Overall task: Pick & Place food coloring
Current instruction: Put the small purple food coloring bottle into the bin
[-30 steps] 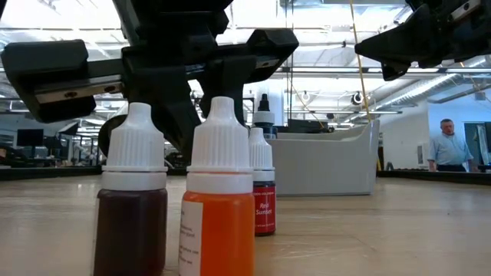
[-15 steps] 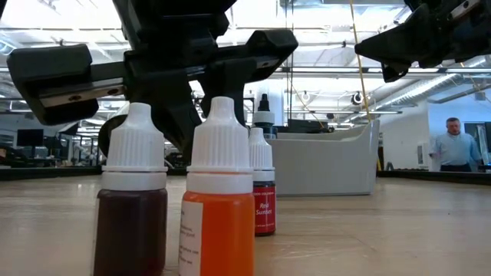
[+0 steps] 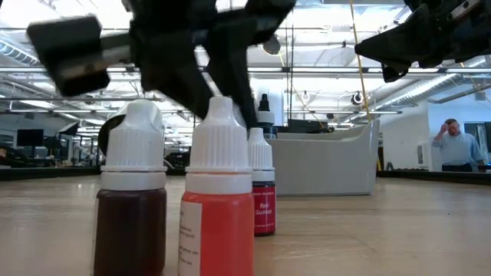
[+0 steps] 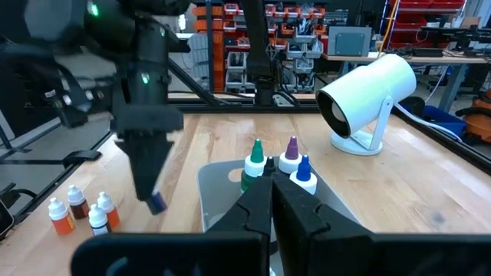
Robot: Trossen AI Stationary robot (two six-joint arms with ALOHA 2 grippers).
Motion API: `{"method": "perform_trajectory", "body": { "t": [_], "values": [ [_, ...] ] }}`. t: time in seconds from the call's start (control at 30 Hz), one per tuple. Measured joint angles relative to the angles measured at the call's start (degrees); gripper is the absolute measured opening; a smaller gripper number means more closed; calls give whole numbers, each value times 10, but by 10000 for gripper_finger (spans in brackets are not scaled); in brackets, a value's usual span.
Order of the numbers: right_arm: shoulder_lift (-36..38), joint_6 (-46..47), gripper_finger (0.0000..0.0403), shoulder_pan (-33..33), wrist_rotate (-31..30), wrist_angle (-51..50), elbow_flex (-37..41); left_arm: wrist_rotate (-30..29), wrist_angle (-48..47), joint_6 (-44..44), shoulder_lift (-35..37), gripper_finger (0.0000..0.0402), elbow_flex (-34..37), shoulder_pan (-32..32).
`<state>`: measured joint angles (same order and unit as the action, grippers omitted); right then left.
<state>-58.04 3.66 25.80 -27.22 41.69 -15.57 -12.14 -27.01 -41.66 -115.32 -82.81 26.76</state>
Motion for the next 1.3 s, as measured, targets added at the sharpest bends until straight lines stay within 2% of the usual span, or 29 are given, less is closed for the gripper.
{"method": "perform_trajectory", "body": {
  "t": [0.33, 0.53, 0.6, 0.7, 0.8, 0.93, 1.03, 1.2, 1.3],
  "values": [
    [0, 0, 4, 0, 0, 1, 0, -10, -1, -27, 54, 74, 0, 0],
    [0, -14, 4, 0, 2, 0, 0, 7, 14, -45, 113, 72, 0, -43],
    [0, -15, 4, 0, 2, -4, 0, 56, 14, -44, 141, 75, 0, -69],
    [0, -25, 4, 0, 2, 0, 0, 162, 24, -30, 183, 74, 0, -108],
    [0, -54, 4, 0, 2, 15, 0, 221, 71, 49, 212, 70, 0, -143],
    [0, -42, 4, 0, 2, 30, 0, 209, 135, 182, 217, 72, -1, -180],
    [0, -16, 4, 0, 2, 31, 0, 206, 159, 217, 212, 71, -1, -193],
    [0, -27, 4, 0, -1, 28, 0, 161, 182, 271, 207, 69, -1, -205],
    [0, -46, 4, -1, -25, 34, 0, 128, 184, 316, 205, 69, -1, -211]
  ]
}}
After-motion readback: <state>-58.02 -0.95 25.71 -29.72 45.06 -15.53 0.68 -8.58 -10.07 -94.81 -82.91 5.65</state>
